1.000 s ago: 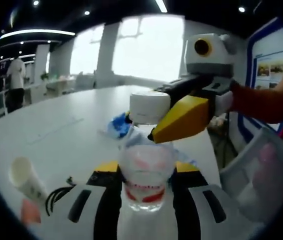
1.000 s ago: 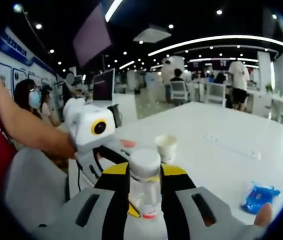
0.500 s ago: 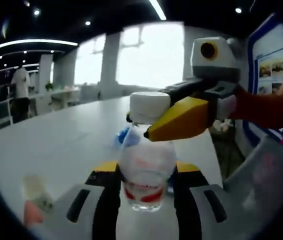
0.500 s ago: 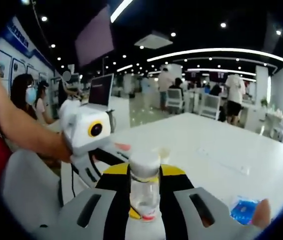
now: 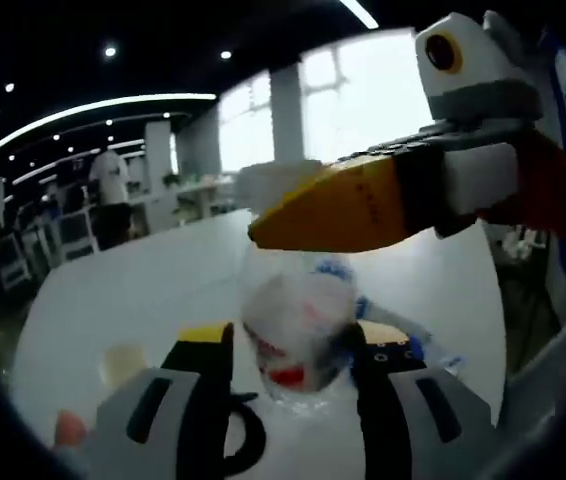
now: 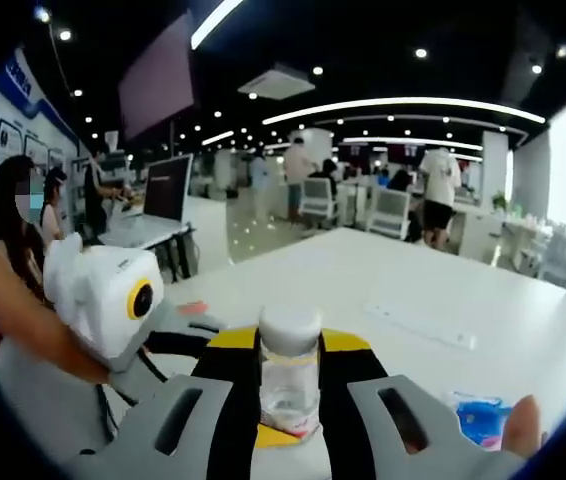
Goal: Arrange the tabletop items into an orderly group along one side of the table until the central work area is clear of visible clutter.
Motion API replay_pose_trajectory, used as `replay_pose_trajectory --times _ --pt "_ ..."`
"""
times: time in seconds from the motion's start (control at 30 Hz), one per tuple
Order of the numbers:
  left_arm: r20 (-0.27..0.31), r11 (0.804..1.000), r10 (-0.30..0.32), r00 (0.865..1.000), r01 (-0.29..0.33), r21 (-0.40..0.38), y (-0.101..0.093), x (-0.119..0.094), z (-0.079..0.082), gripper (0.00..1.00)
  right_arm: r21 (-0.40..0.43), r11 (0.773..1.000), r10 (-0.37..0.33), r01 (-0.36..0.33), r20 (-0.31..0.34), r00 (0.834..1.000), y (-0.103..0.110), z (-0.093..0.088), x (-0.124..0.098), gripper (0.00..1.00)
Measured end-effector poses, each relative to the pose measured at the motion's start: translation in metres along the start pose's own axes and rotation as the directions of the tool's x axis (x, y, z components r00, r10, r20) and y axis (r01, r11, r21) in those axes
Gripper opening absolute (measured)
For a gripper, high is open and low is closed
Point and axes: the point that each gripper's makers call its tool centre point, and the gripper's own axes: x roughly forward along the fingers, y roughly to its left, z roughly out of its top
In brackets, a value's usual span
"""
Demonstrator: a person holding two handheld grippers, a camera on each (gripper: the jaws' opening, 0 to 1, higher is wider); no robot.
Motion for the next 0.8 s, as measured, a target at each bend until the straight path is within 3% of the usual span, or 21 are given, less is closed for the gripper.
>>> replay_pose_trajectory --times 0.1,0.17,0.23,0.3,0.33,0.43,0.6,0.77,0.8 --pt "0.000 0.997 0.075 0.997 -0.075 -0.018 0.005 0.001 0.004 0.47 0.029 0.999 -0.040 0.040 0.007 0.999 -0.006 0.005 0.002 0.20" --pt "0.009 0.995 0.093 0.996 -0.092 -0.021 0.002 0.004 0.008 0.46 0.050 0.996 -0.068 0.067 0.010 0.998 -0.011 0.009 0.003 0.20" --pt "0.029 0.988 0.157 0.987 -0.157 0.011 0.007 0.005 0.015 0.46 0.068 0.994 -0.085 0.084 0.012 0.996 -0.013 0.012 0.004 0.20" --pt "0.041 0.985 0.171 0.984 -0.171 0.004 0.004 0.007 0.019 0.47 0.083 0.991 -0.105 0.103 0.013 0.994 -0.015 0.016 0.004 0.20" --pt "0.037 0.977 0.208 0.977 -0.210 0.042 0.007 0.007 0.020 0.48 0.103 0.987 -0.122 0.120 0.012 0.992 -0.017 0.017 0.005 0.20" --pt "0.049 0.967 0.245 0.968 -0.247 0.055 0.006 0.011 0.021 0.52 0.144 0.980 -0.144 0.140 0.019 0.989 -0.019 0.023 0.006 0.20" --pt "0.022 0.948 0.297 0.955 -0.298 0.109 0.010 0.014 0.015 0.59 0.192 0.968 -0.169 0.161 0.021 0.985 -0.017 0.030 0.007 0.20" --pt "-0.008 0.944 0.315 0.949 -0.312 0.107 0.024 0.010 0.008 0.44 0.195 0.965 -0.176 0.173 -0.004 0.984 -0.012 0.027 0.009 0.20" --pt "-0.019 0.954 0.293 0.956 -0.291 0.078 0.021 0.011 0.006 0.44 0.200 0.965 -0.173 0.171 -0.005 0.985 -0.012 0.026 0.010 0.20"
